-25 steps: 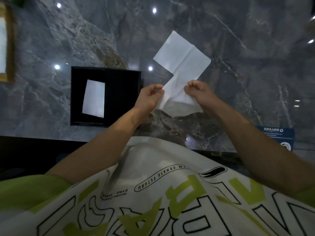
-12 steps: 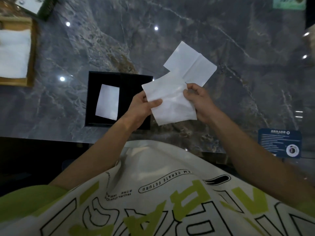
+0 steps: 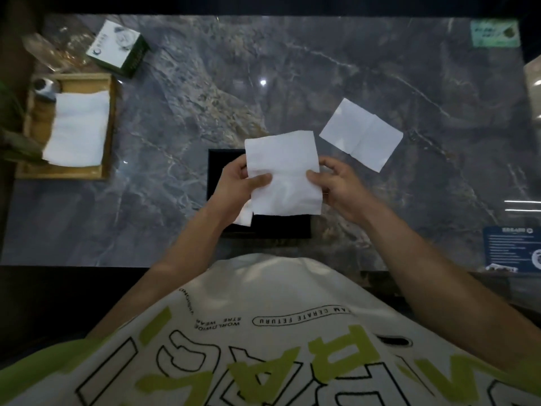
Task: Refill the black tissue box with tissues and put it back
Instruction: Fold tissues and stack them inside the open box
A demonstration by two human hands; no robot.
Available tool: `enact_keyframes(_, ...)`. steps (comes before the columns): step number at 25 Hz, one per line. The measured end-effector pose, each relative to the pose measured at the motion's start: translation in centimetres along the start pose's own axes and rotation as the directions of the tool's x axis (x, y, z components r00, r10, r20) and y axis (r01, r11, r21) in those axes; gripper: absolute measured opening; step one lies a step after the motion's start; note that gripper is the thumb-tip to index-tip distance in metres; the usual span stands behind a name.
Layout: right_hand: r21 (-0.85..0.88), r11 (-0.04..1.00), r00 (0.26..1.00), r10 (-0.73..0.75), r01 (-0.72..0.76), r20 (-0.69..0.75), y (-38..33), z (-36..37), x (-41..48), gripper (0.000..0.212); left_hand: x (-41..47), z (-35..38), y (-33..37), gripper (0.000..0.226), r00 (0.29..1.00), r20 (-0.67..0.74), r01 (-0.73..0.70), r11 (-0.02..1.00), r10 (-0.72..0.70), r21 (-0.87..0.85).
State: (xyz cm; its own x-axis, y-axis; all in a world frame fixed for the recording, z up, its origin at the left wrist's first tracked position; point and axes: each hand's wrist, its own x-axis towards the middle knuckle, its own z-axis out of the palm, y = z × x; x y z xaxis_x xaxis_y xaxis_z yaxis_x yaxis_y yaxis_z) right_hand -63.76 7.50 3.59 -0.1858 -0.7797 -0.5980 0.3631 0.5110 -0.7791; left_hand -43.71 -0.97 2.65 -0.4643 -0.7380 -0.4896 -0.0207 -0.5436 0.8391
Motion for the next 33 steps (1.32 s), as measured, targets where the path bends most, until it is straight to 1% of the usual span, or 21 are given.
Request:
enact_keyframes(3,0.019,0.999,0.999,-0.032,0.033,-0.03,-0.1,2.7,0.1,0.014,-0.6,-2.5,0.7,0.032,0.999,-0.041,0.033,0.999,-0.032,0.011)
enact_keyframes(6,-0.03,0.998,0.999,-0.047,0.046,-0.026,-0.2,4.4,0.4,0.016,-1.2,-4.7,0.5,0.021,0.993,-0.082,0.084,0.996,-0.085,-0.008)
enact_keyframes(10,-0.055,0.998,0.999,-0.032,0.032,-0.004,-0.1,5.8,0.5,0.02,-1.9,-7.1,-0.3,0.027,0.984,-0.118,0.126,0.988,-0.135,-0.086)
enact_keyframes(13,-0.073,0.997,1.0,-0.007,0.008,0.01,-0.1,6.7,0.5,0.024,-2.3,-8.2,-0.5,0.02,0.985,-0.12,0.11,0.985,-0.126,-0.13)
enact_keyframes(18,-0.051,0.999,0.998,-0.005,0.008,0.065,-1.2,7.5,0.5,0.029,-2.5,-9.0,0.2,0.025,0.989,-0.127,0.056,0.983,-0.079,-0.173)
enact_keyframes(23,-0.028,0.999,0.993,-0.034,0.037,0.116,-2.2,7.5,0.5,0.034,-2.6,-8.7,1.2,0.033,0.998,-0.056,0.0,0.971,-0.014,-0.238)
enact_keyframes(28,-0.087,0.994,0.987,-0.049,0.063,0.155,-3.2,7.2,0.4,0.034,-2.9,-8.2,1.8,0.052,0.999,0.023,-0.019,0.969,0.025,-0.245)
enact_keyframes(30,-0.122,0.99,0.985,-0.055,0.075,0.162,-3.6,7.1,0.4,0.032,-2.9,-8.2,2.2,0.055,0.998,0.06,0.013,0.968,0.002,-0.251)
enact_keyframes(33,-0.176,0.98,0.982,-0.064,0.095,0.177,-4.0,7.2,0.5,0.029,-2.9,-8.5,2.9,0.052,0.982,0.163,0.149,0.926,-0.097,-0.346)
